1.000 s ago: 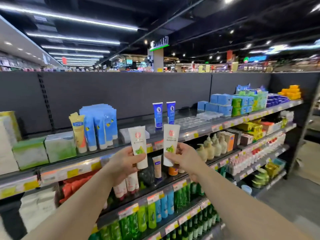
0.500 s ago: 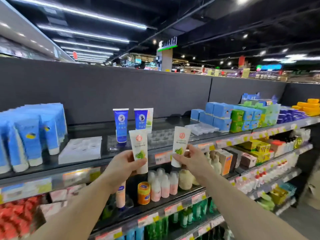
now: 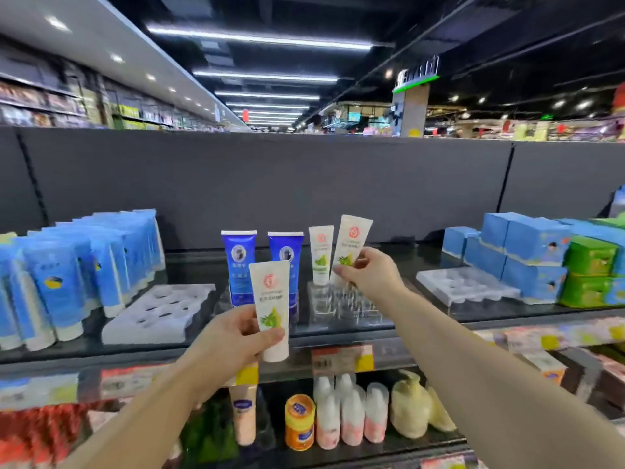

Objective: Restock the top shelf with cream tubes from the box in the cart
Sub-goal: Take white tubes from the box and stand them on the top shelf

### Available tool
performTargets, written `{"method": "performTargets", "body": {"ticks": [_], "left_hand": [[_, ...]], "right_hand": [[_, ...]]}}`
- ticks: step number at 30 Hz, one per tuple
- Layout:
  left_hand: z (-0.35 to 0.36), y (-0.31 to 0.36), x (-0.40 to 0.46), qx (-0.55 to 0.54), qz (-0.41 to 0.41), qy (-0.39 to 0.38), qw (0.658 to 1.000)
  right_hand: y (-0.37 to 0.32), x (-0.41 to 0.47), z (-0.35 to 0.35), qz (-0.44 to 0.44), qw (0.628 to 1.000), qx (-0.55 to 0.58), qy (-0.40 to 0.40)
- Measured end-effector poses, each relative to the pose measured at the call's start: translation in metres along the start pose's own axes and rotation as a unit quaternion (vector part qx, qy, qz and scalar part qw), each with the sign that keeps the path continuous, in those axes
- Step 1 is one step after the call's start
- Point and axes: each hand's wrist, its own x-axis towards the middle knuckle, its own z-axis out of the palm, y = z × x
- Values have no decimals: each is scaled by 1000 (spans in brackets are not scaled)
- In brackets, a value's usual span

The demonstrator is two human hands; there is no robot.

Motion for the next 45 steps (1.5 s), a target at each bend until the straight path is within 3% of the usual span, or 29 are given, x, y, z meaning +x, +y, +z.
{"method": "performTargets", "body": {"ticks": [6, 23, 37, 42, 43, 45], "left_hand": [[-1, 8, 5, 1, 22, 16, 1000], [33, 15, 10, -2, -17, 50, 999], [66, 34, 18, 5, 4, 83, 997], [80, 42, 29, -4, 17, 95, 995], [84, 44, 32, -15, 21, 95, 995], [93, 46, 38, -45, 29, 99, 994]], "right_hand": [[1, 33, 35, -6, 999, -21, -31], [29, 58, 51, -14, 962, -259, -80], [36, 63, 42, 43, 986, -111, -116], [8, 37, -12, -24, 999, -15, -38], [2, 29, -25, -25, 995, 45, -81], [-8, 10, -42, -5, 959, 127, -252]]}}
